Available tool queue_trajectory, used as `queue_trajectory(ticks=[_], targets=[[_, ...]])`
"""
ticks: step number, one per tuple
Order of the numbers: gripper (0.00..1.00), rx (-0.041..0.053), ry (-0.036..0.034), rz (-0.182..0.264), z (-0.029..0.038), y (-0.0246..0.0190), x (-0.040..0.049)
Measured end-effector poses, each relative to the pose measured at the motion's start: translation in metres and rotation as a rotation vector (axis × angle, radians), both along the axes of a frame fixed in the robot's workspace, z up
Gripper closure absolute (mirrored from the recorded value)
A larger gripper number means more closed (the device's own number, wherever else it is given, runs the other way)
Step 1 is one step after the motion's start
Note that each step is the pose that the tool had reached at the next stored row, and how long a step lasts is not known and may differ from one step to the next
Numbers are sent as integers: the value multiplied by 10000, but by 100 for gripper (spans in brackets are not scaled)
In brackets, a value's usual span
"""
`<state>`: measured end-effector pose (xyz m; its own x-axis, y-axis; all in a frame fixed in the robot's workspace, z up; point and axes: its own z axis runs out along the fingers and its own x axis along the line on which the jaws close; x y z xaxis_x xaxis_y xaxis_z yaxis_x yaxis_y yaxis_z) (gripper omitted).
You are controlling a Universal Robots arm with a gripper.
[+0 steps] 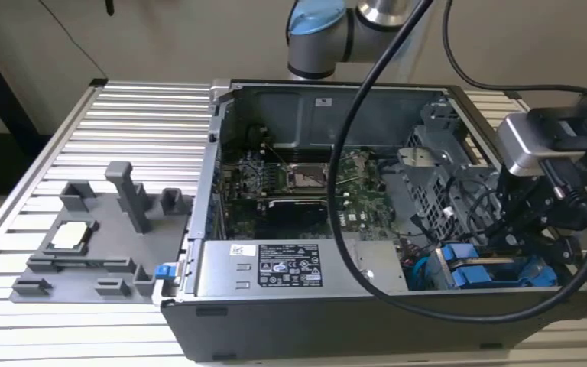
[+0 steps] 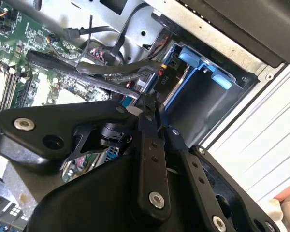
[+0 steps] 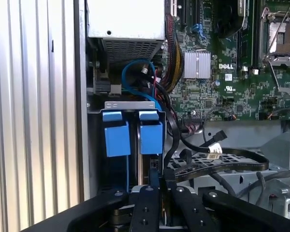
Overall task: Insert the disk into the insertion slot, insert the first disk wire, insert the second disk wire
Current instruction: 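Insert the second disk wire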
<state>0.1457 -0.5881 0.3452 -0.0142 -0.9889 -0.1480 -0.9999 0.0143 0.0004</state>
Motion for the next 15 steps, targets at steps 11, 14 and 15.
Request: queue_trajectory(ticks=[11, 14, 15], targets=[[84, 37, 0, 0, -20, -2, 32], [84, 41, 0, -1, -31, -3, 36], [84, 43, 0, 0, -36, -3, 36]])
